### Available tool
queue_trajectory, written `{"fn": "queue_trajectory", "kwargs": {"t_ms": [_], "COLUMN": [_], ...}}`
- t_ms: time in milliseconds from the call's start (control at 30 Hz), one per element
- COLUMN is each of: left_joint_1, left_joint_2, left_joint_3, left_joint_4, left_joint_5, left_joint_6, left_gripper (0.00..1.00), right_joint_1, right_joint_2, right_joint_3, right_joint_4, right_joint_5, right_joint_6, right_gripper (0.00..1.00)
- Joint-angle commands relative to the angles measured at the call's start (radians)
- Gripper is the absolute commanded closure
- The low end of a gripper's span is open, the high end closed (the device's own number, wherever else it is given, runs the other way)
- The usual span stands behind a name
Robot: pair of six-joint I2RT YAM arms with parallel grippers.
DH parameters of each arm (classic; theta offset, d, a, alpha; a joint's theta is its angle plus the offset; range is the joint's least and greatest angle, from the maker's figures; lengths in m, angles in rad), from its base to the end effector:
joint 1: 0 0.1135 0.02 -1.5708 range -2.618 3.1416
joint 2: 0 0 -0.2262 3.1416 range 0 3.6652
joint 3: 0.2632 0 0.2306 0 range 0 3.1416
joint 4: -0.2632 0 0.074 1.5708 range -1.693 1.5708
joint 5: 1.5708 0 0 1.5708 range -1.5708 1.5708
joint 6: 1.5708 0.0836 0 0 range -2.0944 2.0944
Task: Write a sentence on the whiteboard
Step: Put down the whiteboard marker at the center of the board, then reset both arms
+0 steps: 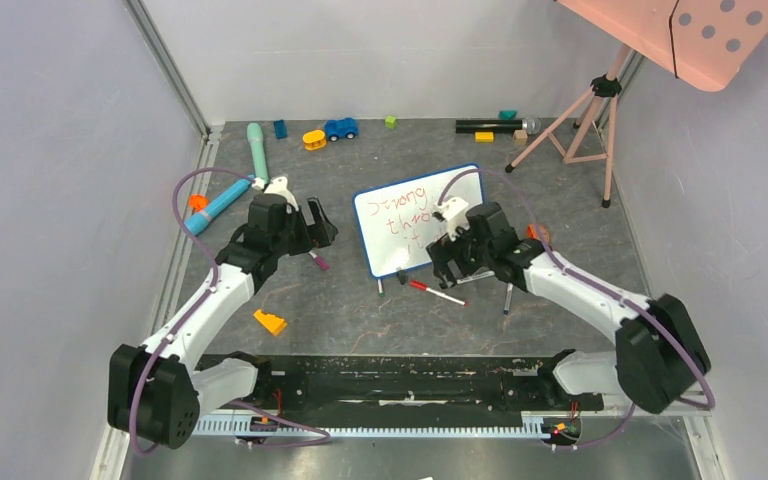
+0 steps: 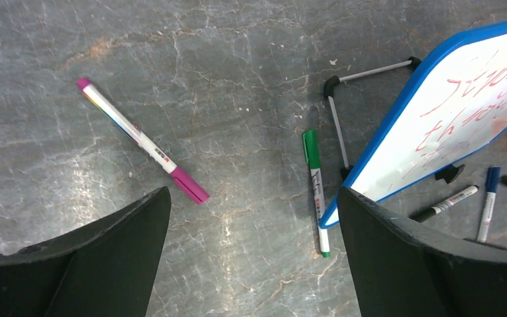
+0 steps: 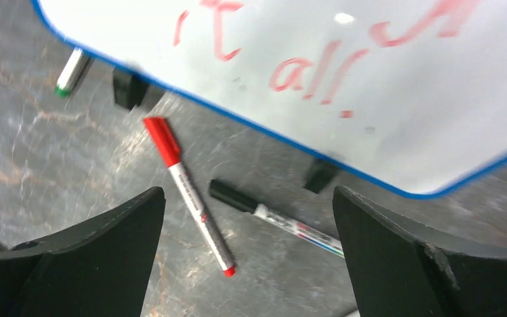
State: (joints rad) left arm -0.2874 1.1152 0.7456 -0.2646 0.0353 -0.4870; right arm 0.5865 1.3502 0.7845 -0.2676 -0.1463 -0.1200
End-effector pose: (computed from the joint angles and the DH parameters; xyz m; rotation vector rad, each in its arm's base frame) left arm 0.2645 -0.0813 0.1988 -0.2037 2.2354 -0.4654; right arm 0.2398 0.1740 0.1495 -0.9046 2.2547 0.3900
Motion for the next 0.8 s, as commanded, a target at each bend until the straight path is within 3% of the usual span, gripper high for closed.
{"fn": "queue_trajectory", "kwargs": {"t_ms": [0,200,333,433,567,767], "left_joint_1": [0.002,0.024,0.116,0.175,0.201,0.231], "left_joint_2": [-0.019,-0.05,-0.103,-0.12,-0.091,-0.054], "left_joint_3": [-0.006,-0.056,-0.176,-0.283,-0.311,-0.454], "left_joint_4": [0.078,0.086,0.195,0.337,0.415,0.669], "left_joint_5": [-0.031,-0.208,-0.24,-0.239,-0.292,-0.312], "left_joint_6": [0.121,0.203,0.221,0.223,0.279,0.355], "left_gripper": [0.0,0.0,0.0,0.0,0.0,0.0], "right_joint_1": [-0.05,-0.114,-0.203,-0.224,-0.244,-0.255], "right_joint_2": [-0.15,-0.337,-0.418,-0.421,-0.411,-0.353], "right_joint_3": [-0.04,-0.215,-0.331,-0.381,-0.474,-0.674], "right_joint_4": [0.128,0.248,0.317,0.365,0.511,0.876], "right_joint_5": [0.116,0.398,0.582,0.692,0.816,0.949], "right_joint_6": [0.066,0.184,0.259,0.263,0.296,0.154], "right_gripper": [0.02,0.02,0.02,0.03,0.06,0.07]}}
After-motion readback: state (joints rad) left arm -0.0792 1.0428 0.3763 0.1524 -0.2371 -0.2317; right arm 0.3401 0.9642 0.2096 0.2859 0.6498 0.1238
